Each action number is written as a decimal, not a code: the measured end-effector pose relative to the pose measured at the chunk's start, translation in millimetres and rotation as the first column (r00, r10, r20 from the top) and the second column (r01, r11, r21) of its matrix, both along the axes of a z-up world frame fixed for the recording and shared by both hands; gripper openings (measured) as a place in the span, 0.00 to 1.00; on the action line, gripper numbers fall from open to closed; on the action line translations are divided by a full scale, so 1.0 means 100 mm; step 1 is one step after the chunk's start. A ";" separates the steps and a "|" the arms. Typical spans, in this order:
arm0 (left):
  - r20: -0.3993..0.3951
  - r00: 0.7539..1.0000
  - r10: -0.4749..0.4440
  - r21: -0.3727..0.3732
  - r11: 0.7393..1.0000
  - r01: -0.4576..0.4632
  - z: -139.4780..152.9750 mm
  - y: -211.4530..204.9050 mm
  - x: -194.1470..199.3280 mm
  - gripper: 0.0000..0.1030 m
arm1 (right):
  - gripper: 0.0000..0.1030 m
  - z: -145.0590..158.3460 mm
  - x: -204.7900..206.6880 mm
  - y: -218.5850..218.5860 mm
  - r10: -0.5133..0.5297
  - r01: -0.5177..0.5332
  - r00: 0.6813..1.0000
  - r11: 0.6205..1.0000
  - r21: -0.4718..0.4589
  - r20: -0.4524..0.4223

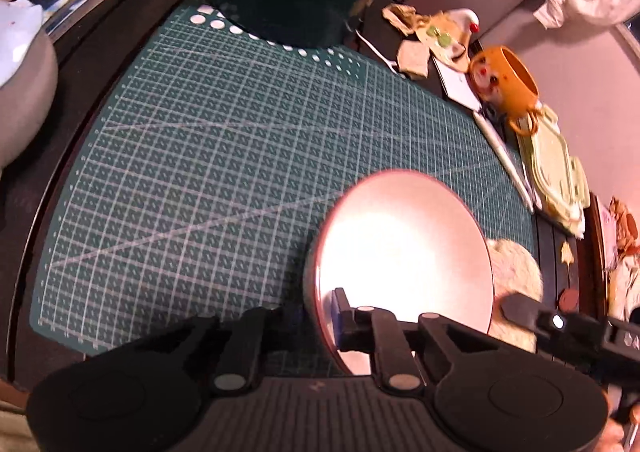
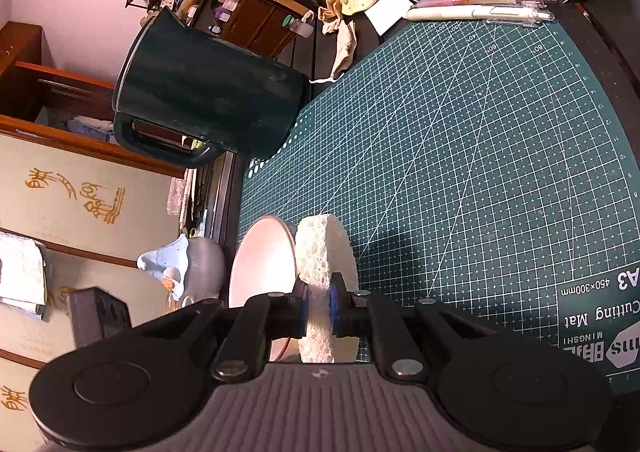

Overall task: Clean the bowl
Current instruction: 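Hold the bowl with the left gripper while the right gripper rubs the sponge on the outer wall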

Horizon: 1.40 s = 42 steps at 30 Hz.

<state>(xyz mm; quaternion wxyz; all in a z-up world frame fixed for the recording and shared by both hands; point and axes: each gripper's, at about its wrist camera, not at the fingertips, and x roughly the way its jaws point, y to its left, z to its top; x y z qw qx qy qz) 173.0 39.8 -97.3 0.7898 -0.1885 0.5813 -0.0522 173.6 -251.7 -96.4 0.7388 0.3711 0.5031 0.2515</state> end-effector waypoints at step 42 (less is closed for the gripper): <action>0.018 0.998 -0.063 0.059 0.996 0.062 0.02 -0.06 0.05 0.14 | 0.09 0.03 0.01 -0.07 -0.033 0.032 0.999 0.998 0.060 0.009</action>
